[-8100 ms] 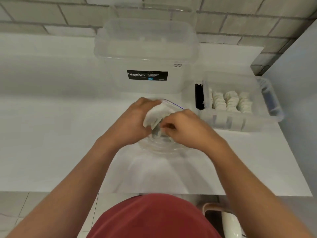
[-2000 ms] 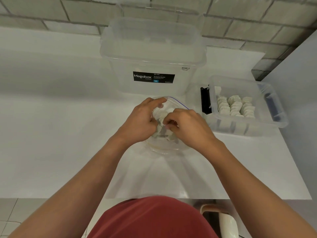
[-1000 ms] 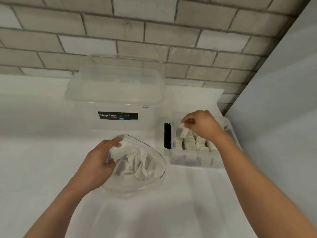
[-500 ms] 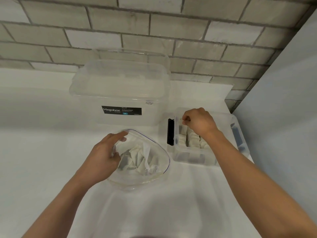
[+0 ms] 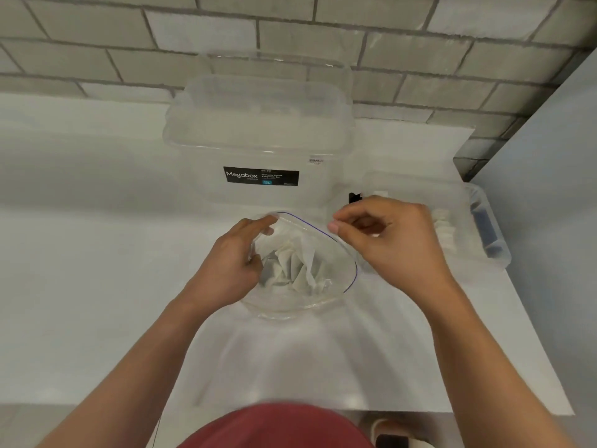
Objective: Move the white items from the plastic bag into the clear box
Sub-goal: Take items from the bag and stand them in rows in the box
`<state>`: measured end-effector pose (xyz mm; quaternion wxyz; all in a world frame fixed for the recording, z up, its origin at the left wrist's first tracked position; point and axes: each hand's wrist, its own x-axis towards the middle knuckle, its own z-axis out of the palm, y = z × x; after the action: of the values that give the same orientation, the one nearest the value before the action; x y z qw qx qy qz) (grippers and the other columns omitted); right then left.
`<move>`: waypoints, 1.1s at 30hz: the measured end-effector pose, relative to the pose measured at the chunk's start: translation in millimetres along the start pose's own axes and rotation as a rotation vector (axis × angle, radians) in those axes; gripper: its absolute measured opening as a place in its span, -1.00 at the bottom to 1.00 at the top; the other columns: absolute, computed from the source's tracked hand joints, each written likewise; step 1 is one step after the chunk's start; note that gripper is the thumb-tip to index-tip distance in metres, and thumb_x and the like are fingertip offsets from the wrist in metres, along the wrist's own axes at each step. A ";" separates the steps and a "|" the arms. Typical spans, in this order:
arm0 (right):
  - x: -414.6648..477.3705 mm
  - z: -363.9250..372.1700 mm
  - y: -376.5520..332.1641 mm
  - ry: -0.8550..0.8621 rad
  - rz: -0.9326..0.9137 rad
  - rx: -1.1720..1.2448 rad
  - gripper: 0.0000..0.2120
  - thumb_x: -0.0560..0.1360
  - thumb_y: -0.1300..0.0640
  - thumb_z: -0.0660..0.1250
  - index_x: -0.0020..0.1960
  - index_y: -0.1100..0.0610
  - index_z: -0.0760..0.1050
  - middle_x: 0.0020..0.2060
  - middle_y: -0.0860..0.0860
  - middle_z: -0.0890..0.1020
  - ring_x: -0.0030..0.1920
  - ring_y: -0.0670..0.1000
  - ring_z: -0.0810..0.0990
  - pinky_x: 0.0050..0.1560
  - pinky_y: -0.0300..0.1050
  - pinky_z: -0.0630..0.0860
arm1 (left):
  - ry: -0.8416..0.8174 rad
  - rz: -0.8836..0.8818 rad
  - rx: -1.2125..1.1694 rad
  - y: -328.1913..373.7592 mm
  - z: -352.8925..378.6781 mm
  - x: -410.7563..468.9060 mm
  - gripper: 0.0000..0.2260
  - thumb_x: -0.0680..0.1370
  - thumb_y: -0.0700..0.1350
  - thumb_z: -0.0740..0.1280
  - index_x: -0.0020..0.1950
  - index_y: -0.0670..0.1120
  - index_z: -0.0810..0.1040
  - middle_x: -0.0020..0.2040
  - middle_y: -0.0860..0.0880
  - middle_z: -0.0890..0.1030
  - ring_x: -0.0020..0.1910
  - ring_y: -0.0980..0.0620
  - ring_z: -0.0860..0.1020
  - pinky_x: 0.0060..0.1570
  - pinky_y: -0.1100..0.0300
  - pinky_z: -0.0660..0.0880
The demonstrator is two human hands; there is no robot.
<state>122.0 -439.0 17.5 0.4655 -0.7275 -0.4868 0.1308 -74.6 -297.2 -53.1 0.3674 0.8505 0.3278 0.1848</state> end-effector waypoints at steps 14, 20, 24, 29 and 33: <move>1.1 135.8 35.4 -0.618 -0.110 -0.790 -0.71 0.53 0.22 0.27 0.11 -0.08 0.64 0.04 0.01 0.60 -0.10 0.17 0.57 -0.26 -0.07 0.31 | -0.029 0.079 -0.028 -1.7 -1.8 -7.2 -0.38 0.42 -0.44 0.24 0.44 -0.01 0.43 0.20 0.06 0.53 -0.18 0.06 0.51 -0.08 0.44 0.41; 2.5 140.0 43.3 -0.623 -0.223 -0.835 -0.76 0.57 0.13 0.24 0.11 -0.05 0.64 0.01 -0.02 0.63 -0.06 0.16 0.62 -0.29 -0.07 0.30 | -0.036 0.065 -0.028 -2.9 -5.9 -3.9 -0.40 0.44 -0.41 0.24 0.44 0.00 0.42 0.20 0.06 0.53 -0.19 0.09 0.48 -0.10 0.50 0.35; 2.0 135.0 52.5 -0.635 -0.272 -0.850 -0.81 0.54 0.16 0.29 0.07 0.02 0.63 -0.01 -0.02 0.59 -0.05 0.13 0.58 -0.33 -0.07 0.32 | -0.042 0.065 -0.022 -3.8 -5.3 -3.2 -0.38 0.43 -0.42 0.23 0.44 0.02 0.42 0.20 0.05 0.53 -0.17 0.09 0.49 -0.04 0.37 0.43; -2.6 140.9 46.5 -0.651 -0.212 -0.658 -0.88 0.49 0.11 0.36 0.01 0.04 0.61 -0.07 -0.05 0.62 -0.15 -0.03 0.39 -0.33 -0.06 0.46 | -0.045 0.044 -0.040 -1.4 -3.2 -4.8 -0.37 0.43 -0.41 0.25 0.45 0.03 0.41 0.20 0.07 0.52 -0.15 0.04 0.51 -0.02 0.35 0.43; -5.7 147.2 40.7 -0.634 -0.185 -0.650 -0.86 0.54 0.10 0.30 -0.01 0.09 0.63 -0.16 0.03 0.63 -0.21 0.01 0.39 -0.28 0.01 0.54 | -0.060 0.029 -0.038 -1.2 -1.4 -5.5 -0.35 0.43 -0.41 0.26 0.46 0.05 0.40 0.20 0.09 0.51 -0.16 0.09 0.48 -0.06 0.43 0.40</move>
<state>48.3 -366.5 -95.2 0.0512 -0.7133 -0.6837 0.1453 -79.8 -299.7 -53.5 0.3902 0.8534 0.3006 0.1707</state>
